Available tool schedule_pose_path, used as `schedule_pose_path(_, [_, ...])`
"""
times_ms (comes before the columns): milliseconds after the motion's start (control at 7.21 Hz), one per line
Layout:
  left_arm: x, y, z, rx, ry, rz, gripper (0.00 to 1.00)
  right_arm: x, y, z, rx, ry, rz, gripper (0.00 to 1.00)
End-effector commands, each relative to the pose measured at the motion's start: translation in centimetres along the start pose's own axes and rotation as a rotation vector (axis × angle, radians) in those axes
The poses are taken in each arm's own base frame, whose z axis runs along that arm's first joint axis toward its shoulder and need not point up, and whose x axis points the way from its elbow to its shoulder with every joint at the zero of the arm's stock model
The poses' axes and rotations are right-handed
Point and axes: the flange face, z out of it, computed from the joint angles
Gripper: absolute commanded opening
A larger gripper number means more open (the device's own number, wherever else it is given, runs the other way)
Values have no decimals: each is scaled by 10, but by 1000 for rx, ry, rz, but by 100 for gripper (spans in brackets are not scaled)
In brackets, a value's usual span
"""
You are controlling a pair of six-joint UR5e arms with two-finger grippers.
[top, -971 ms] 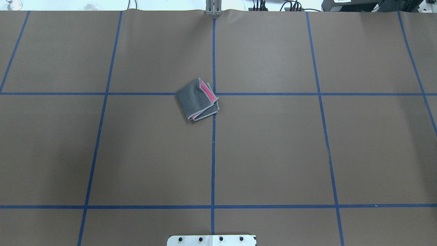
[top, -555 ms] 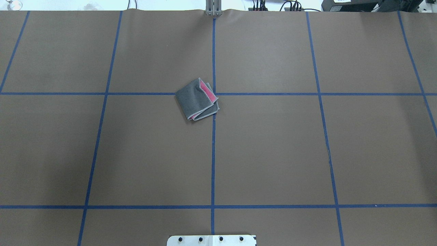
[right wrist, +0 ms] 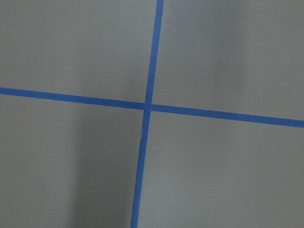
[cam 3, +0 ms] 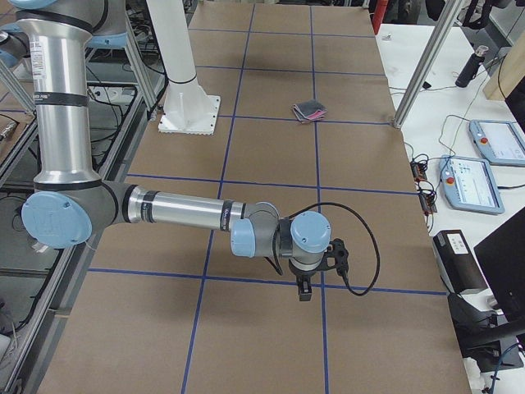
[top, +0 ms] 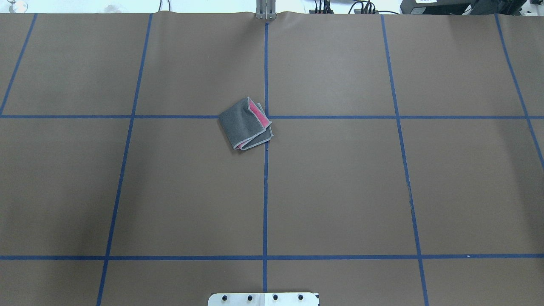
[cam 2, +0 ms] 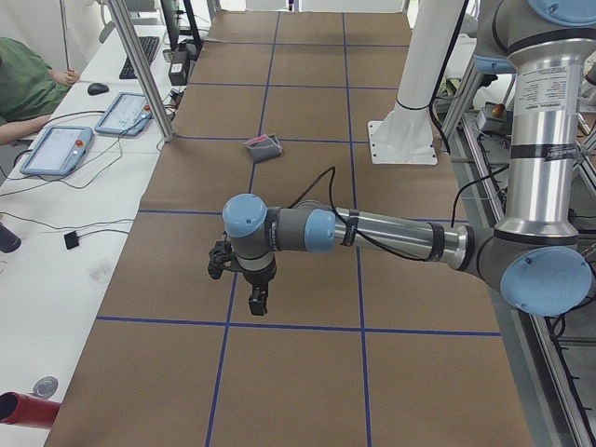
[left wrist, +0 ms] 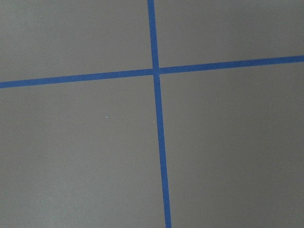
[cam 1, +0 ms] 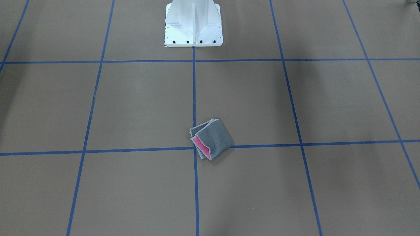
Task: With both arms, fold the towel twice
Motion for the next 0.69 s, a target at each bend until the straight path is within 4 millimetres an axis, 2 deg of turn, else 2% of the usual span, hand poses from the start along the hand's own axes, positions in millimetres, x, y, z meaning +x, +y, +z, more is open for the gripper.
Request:
schedule_pose_path(0, [-15,11,-3,11,5,-25,100,1,1,2,-3,-4,3,100])
schedule_pose_path(139, [-27,21,-6,18,5,-53,100,2,1,2,-4,-2,4,100])
schedule_pose_path(416, [-28,21,-5,17,5,-56,100,12,18,10,-17,-2,22,100])
schedule_pose_path(555, [-27,20,-7,19,3,-53,100,13,18,-3,6,2,43,100])
